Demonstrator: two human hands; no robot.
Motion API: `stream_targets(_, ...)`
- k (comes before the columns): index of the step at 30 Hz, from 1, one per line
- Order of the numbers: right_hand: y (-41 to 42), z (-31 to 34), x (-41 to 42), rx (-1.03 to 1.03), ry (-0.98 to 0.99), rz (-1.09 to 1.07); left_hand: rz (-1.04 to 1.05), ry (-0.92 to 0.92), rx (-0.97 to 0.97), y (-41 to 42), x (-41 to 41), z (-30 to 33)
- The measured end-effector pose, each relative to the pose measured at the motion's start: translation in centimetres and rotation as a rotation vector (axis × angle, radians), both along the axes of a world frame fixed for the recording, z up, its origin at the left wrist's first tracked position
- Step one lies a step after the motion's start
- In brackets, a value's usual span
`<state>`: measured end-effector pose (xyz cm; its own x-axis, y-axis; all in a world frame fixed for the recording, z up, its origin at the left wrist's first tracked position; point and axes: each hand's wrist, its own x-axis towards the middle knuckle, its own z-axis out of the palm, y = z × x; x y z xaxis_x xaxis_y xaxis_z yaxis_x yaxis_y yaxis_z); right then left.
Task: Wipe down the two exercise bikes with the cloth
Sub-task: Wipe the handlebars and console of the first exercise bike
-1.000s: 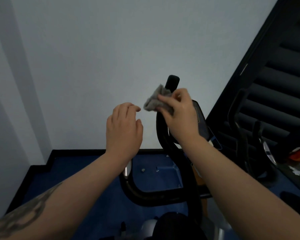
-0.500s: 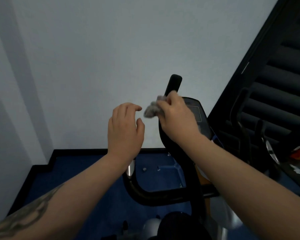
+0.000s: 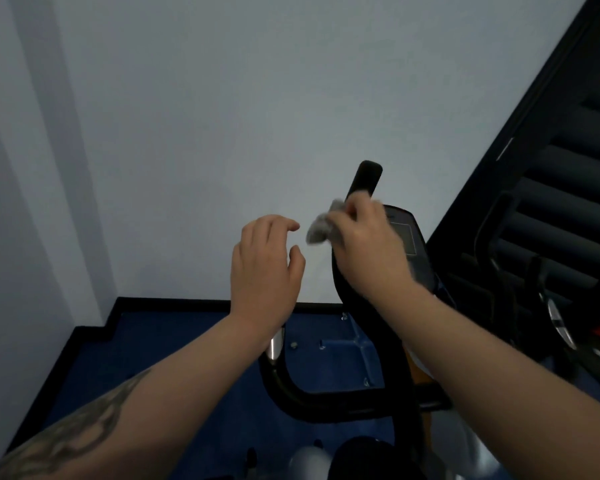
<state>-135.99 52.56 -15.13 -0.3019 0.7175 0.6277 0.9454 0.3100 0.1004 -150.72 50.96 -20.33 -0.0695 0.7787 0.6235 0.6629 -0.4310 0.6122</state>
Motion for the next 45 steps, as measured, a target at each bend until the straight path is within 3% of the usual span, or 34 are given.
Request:
stream_targets(3,-1.2,-0.2,1.2,-0.132,0.158,0.103,0.000,0.000,-0.001,0.0,0.0,0.0)
stream_targets(7,-0.2,3.5,1.6,0.135,0.475,0.102,0.006,0.001,0.004,0.1,-0.1,0.1)
stream_targets(10,0.5,3.5,0.5,0.201,0.728,0.070,0.016,0.007,0.005,0.0,-0.1,-0.1)
stream_targets(12,-0.1,1.5,0.4,0.155,0.799,0.065,0.013,0.002,0.001,-0.1,0.0,-0.1)
stream_targets(17,-1.9,-0.9,3.3,-0.236,0.797,0.133,0.006,-0.002,0.000,0.0,0.1,0.0)
stream_targets(21,0.0,2.6,3.1,0.026,1.061,0.147,0.018,0.005,0.001,0.1,0.2,0.0)
stream_targets(26,1.0,1.2,0.2,-0.012,1.292,0.130,0.020,0.015,-0.005,0.0,0.1,0.0)
stream_targets(30,-1.0,-0.9,1.8,-0.302,1.235,0.112,0.014,0.014,0.002,0.0,0.1,0.0)
stream_targets(34,-0.3,2.7,2.1,-0.090,1.298,0.190,0.025,0.012,0.015,0.2,0.2,0.0)
stream_targets(36,0.9,3.9,1.2,0.005,1.230,0.168,0.031,0.017,0.015,0.2,0.2,-0.1)
stream_targets(39,0.9,2.2,-0.1,0.098,1.204,0.122,0.031,0.019,0.010,0.2,0.2,-0.1)
stream_targets(45,-2.1,-1.4,1.6,-0.102,0.825,0.052,0.030,0.025,0.023,0.3,0.2,-0.2)
